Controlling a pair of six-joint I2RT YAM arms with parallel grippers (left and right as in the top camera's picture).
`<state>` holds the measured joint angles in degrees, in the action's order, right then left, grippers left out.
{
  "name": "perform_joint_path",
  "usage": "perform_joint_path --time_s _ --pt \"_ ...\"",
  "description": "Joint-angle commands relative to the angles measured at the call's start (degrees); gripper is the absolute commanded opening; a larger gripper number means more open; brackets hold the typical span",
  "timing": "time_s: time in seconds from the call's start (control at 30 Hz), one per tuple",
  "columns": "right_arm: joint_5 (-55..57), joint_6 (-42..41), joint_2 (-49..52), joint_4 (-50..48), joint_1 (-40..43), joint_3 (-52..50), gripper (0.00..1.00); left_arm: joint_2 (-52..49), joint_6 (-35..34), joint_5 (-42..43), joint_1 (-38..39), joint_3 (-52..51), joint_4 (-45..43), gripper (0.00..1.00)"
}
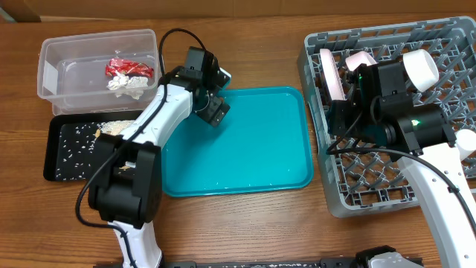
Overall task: Sort waste into correct bins and load items into the dishwasher
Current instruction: 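Grasp the orange carrot with the left gripper and lift it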
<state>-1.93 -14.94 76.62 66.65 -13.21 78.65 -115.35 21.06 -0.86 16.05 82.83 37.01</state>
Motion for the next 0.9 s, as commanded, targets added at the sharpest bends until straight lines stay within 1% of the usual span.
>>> perform_joint_path --time_s 0.0,0.3,0.4,0.43,0.53,0.6,0.63,0.73,0.87 --pt "0.57 0.39 -0.09 -0.11 -0.24 0.04 0.45 -2.23 0.96 2.99 0.15 1.29 -0.24 1.00" --pt "0.55 0.39 -0.09 0.24 -0.24 0.04 0.44 -4.90 0.00 3.45 0.15 1.29 -1.95 1.00" --pt "0.55 0.39 -0.09 0.39 -0.24 0.04 0.44 -5.51 -1.57 3.45 0.15 1.29 -1.75 0.99" --pt "0.55 0.39 -0.09 0.37 -0.24 0.04 0.44 -5.53 -2.19 3.48 0.15 1.29 -1.75 0.95" --pt "0.55 0.37 -0.09 0.35 -0.24 0.04 0.44 -5.53 -3.17 3.45 0.15 1.29 -1.73 0.78" --pt "0.55 0.37 -0.09 0.37 -0.24 0.04 0.44 -5.53 -3.17 3.43 0.15 1.29 -1.42 0.62" --pt "0.55 0.37 -0.09 0.37 -0.24 0.04 0.44 -5.53 -3.21 3.45 0.15 1.29 -1.27 0.53" --pt "0.55 0.39 -0.09 0.37 -0.24 0.04 0.45 -5.53 -3.52 3.45 0.15 1.29 -0.81 0.40" --pt "0.55 0.37 -0.09 0.37 -0.24 0.04 0.44 -5.53 -3.91 3.45 0.15 1.29 0.02 0.18"
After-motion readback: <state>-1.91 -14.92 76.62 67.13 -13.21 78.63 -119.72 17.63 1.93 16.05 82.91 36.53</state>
